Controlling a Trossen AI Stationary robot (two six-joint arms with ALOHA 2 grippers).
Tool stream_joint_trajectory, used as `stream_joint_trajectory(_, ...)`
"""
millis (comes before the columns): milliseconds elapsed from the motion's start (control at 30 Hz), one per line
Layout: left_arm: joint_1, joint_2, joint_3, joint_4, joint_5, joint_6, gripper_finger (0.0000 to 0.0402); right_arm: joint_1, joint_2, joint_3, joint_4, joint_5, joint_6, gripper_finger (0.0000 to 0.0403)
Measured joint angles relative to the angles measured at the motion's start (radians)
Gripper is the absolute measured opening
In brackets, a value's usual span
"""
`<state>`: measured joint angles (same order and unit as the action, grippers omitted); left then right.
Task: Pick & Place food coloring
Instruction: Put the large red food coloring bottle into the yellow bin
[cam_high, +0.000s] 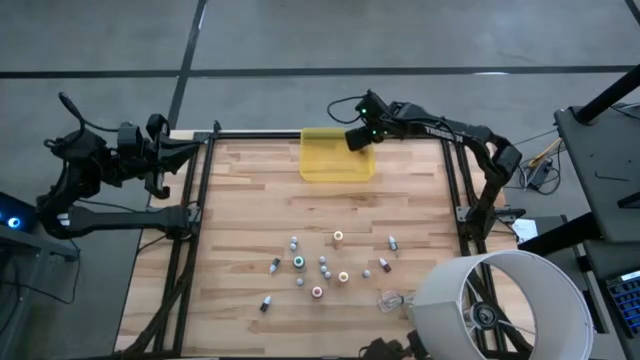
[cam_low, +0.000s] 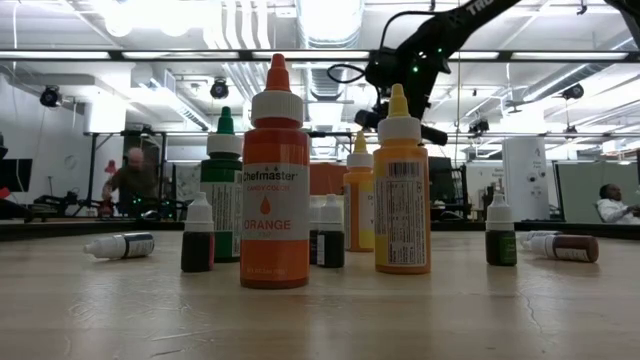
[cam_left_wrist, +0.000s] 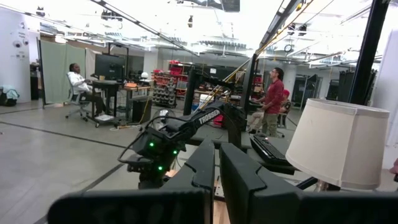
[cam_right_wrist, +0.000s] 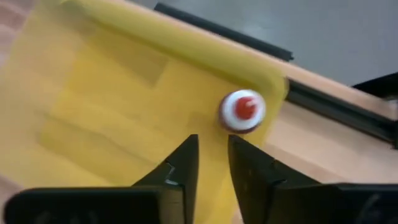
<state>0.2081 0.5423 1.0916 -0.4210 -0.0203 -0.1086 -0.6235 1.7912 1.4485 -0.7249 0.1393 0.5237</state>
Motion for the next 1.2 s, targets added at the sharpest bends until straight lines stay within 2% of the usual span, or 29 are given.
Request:
stream_joint_trajectory(167, 0.000, 0.000, 0.000, 0.000, 0.000, 0.000, 0.0000, 0.005, 0.010, -0.011, 0.033, -0.009, -0.028, 0.0017)
stream_joint_trajectory(233, 0.000, 0.000, 0.000, 0.000, 0.000, 0.000, 0.0000, 0.003, 0.024, -0.011, 0.033, -0.009, -0.034, 0.0011)
stream_joint_trajectory(867, 0.000, 0.000, 0.000, 0.000, 0.000, 0.000, 0.0000, 0.004, 0.129, -0.015, 0.039, -0.043, -0.035, 0.0008)
stream_joint_trajectory(1200, 0.000, 0.000, 0.000, 0.000, 0.000, 0.000, 0.0000, 0.003, 0.142, -0.015, 0.025, 0.003, -0.029, 0.0008)
